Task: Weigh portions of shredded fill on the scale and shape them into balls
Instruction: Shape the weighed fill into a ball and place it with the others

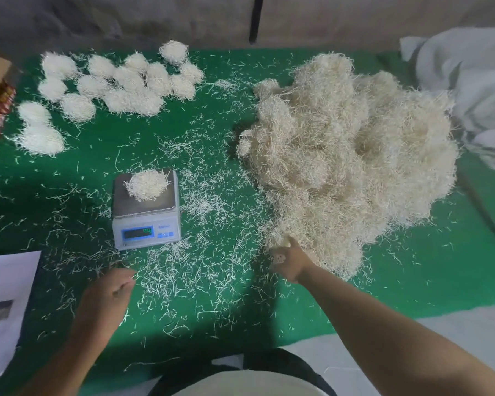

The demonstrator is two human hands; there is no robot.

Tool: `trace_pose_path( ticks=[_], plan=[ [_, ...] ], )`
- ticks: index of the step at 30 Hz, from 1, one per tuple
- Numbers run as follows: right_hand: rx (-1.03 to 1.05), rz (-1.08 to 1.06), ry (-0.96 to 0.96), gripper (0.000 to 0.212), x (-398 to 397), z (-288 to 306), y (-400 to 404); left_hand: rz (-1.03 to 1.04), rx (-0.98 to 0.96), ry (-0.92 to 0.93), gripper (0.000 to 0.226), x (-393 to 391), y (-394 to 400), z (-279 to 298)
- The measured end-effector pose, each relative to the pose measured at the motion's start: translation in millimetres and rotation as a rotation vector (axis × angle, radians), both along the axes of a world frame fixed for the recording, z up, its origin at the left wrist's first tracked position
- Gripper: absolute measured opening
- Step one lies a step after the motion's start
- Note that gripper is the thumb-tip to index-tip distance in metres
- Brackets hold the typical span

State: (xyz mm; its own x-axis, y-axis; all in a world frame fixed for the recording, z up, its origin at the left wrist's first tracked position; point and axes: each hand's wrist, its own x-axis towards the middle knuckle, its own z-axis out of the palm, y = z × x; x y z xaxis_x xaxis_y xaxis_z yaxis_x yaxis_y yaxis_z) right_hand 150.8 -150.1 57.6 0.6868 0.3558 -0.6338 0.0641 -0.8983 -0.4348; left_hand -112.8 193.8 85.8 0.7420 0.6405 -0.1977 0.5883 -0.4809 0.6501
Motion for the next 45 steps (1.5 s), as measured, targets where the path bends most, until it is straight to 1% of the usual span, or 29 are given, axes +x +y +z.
trace_pose_path(
  ticks=[3,5,8,10,12,13,14,16,18,19,20,21,22,23,24,26,29,30,31,32,33,34,35,36,37,39,42,43,45],
  plan=[
    [-0.026,0.024,0.078,0.068,5.3,-10.2,-5.5,0.024,-0.023,0.007,0.023,-7.1,-15.8,9.5],
    [0.032,0.023,0.106,0.054,6.5,-13.8,-8.6,0.057,-0.026,0.018,0.021,-6.9,-28.1,18.1],
    [0.193,-0.132,0.134,0.029,1.4,-4.3,0.4,0.152,-0.037,0.040,0.018,-2.2,-48.1,26.6],
    [0.277,-0.189,0.095,0.025,-5.3,10.2,13.3,0.169,-0.098,0.065,0.018,5.4,-68.0,28.8],
    [0.402,-0.211,0.140,0.018,-14.1,26.2,25.4,0.129,-0.201,0.117,0.016,17.7,-93.5,31.0],
    [0.457,-0.193,0.181,0.019,-18.7,34.2,30.4,0.120,-0.284,0.128,0.012,25.2,-106.4,33.4],
    [0.499,-0.162,0.223,0.016,-23.0,42.4,34.2,0.133,-0.398,0.128,0.013,35.1,-117.2,37.0],
    [0.579,-0.107,0.282,0.012,-33.2,58.3,40.6,0.230,-0.702,0.078,0.045,57.7,-131.3,47.0],
    [0.668,-0.068,0.305,0.017,-44.0,75.8,49.2,0.366,-1.045,-0.004,0.062,79.1,-135.2,54.7],
    [0.710,-0.044,0.330,0.019,-49.3,84.5,54.5,0.407,-1.174,-0.016,0.061,89.7,-135.6,62.6],
    [0.738,-0.001,0.347,0.022,-54.4,92.0,59.2,0.402,-1.239,-0.036,0.049,99.4,-135.9,73.0],
    [0.753,0.065,0.337,0.025,-59.7,97.1,64.3,0.374,-1.250,-0.026,0.029,107.1,-135.1,83.1],
    [0.763,0.142,0.302,0.026,-64.8,101.4,69.2,0.437,-1.299,-0.033,0.022,113.9,-132.6,85.5],
    [0.778,0.205,0.275,0.027,-69.1,103.3,73.7,0.495,-1.368,-0.056,0.027,118.3,-128.7,83.6],
    [0.803,0.231,0.256,0.028,-71.9,103.4,76.9,0.516,-1.386,-0.096,0.030,120.1,-124.7,82.9],
    [0.863,0.146,0.217,0.031,-71.3,99.1,78.8,0.559,-1.294,-0.097,0.039,124.6,-114.5,80.2],
    [0.897,-0.187,0.101,0.031,-55.9,88.1,72.7,0.433,-0.943,0.004,0.058,131.1,-104.5,84.2],
    [0.870,-0.256,0.064,0.031,-48.9,86.4,69.5,0.382,-0.898,0.045,0.061,129.1,-97.1,82.2],
    [0.812,-0.275,0.039,0.039,-41.8,84.6,67.2,0.338,-0.879,0.078,0.062,126.5,-88.0,79.5],
    [0.744,-0.236,0.034,0.059,-35.4,83.8,66.1,0.279,-0.845,0.084,0.063,129.0,-81.6,80.2],
    [0.690,-0.173,0.074,0.081,-30.1,81.9,66.0,0.219,-0.835,0.102,0.064,127.7,-76.7,83.2],
    [0.645,-0.104,0.147,0.097,-25.6,82.2,67.1,0.172,-0.826,0.105,0.065,125.5,-73.2,83.3],
    [0.619,-0.034,0.229,0.103,-22.7,84.9,70.0,0.175,-0.814,0.138,0.067,122.0,-71.7,84.8],
    [0.603,0.031,0.291,0.101,-21.1,88.5,74.9,0.194,-0.825,0.151,0.066,118.5,-68.0,81.0],
    [0.578,0.081,0.320,0.094,-20.6,90.3,80.4,0.226,-0.863,0.163,0.062,119.7,-67.9,80.6],
    [0.497,0.108,0.300,0.078,-21.7,89.2,91.0,0.387,-0.962,0.111,0.049,124.4,-67.0,77.8],
    [0.426,0.029,0.263,0.081,-20.1,83.2,97.7,0.589,-1.084,-0.015,0.035,130.5,-55.8,72.0],
    [0.434,-0.009,0.266,0.084,-17.7,82.1,96.8,0.600,-1.032,-0.075,0.034,130.2,-51.9,73.7],
    [0.451,-0.115,0.274,0.088,-9.6,80.7,91.0,0.721,-1.019,-0.159,0.026,135.2,-38.5,73.5]
  ],
)
